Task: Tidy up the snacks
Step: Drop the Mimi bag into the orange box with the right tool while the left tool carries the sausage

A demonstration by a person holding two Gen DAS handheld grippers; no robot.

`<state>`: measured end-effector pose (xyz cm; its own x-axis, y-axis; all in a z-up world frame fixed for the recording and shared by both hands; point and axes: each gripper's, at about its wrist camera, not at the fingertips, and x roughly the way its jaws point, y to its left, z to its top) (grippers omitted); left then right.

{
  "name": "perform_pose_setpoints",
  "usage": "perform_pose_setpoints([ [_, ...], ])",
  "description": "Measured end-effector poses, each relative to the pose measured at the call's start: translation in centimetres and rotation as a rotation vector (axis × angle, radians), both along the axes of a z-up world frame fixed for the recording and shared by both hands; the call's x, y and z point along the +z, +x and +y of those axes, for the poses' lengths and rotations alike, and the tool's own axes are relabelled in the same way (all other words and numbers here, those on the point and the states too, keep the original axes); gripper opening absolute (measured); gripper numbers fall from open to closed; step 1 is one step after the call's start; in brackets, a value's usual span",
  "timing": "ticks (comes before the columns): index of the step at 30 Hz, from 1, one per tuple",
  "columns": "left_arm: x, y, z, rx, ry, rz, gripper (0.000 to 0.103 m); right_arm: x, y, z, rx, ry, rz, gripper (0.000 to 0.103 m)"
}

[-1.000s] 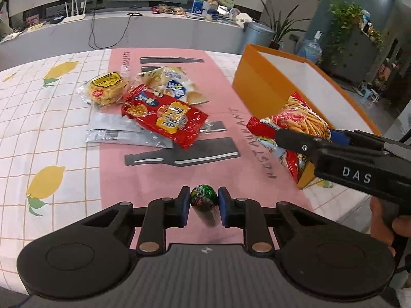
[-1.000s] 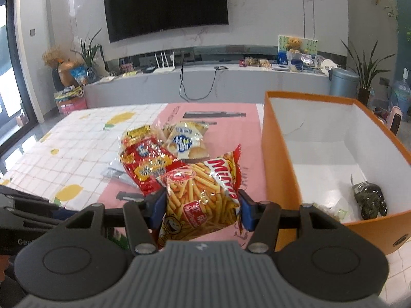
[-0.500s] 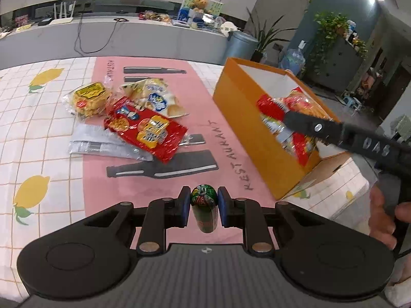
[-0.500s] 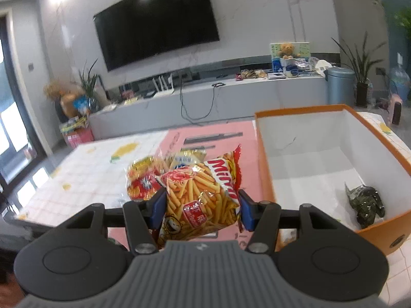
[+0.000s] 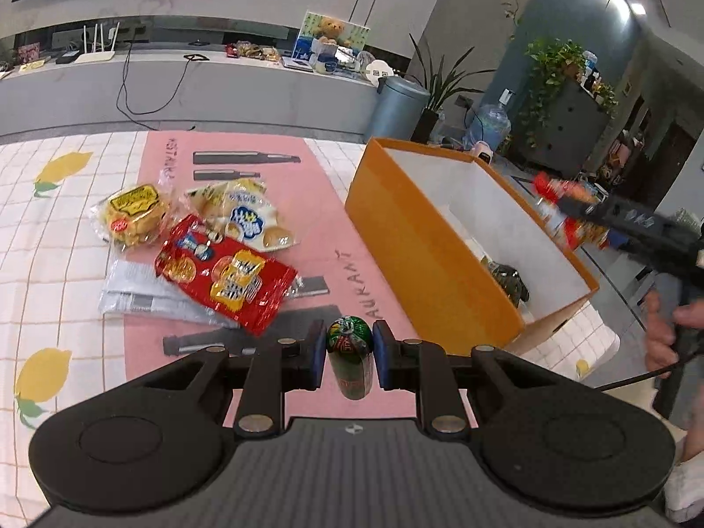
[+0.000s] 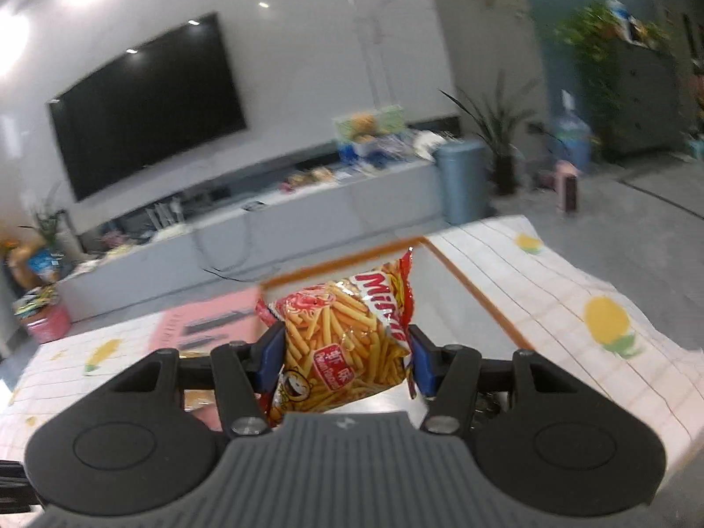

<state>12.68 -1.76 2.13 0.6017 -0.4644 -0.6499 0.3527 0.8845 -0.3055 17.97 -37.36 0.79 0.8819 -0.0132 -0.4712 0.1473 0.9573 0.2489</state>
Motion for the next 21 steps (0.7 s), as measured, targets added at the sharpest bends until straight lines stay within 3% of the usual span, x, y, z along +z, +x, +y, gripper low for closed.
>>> perform_pose_setpoints([
  [7, 1.0, 1.5, -1.1, -0.009, -0.016, -0.013, 0.024, -3.0, 4.4, 0.1, 0.033, 0.024, 0.146, 0.056],
  [13, 2.0, 2.2, -2.4, -0.023, -0.035, -0.033, 0.024, -4.5, 5.7, 0.6, 0.005, -0.083, 0.225, 0.062],
  [16, 2.4, 2.2, -2.6, -0.036, -0.062, -0.047, 0.024, -4.5, 5.4, 0.7, 0.002, -0.108, 0.222, 0.078],
  [21, 3.4, 2.5, -4.0, -0.046, -0.078, -0.071, 0.024, -3.1, 3.7, -0.8, -0.052, -0.068, 0.162, 0.082],
])
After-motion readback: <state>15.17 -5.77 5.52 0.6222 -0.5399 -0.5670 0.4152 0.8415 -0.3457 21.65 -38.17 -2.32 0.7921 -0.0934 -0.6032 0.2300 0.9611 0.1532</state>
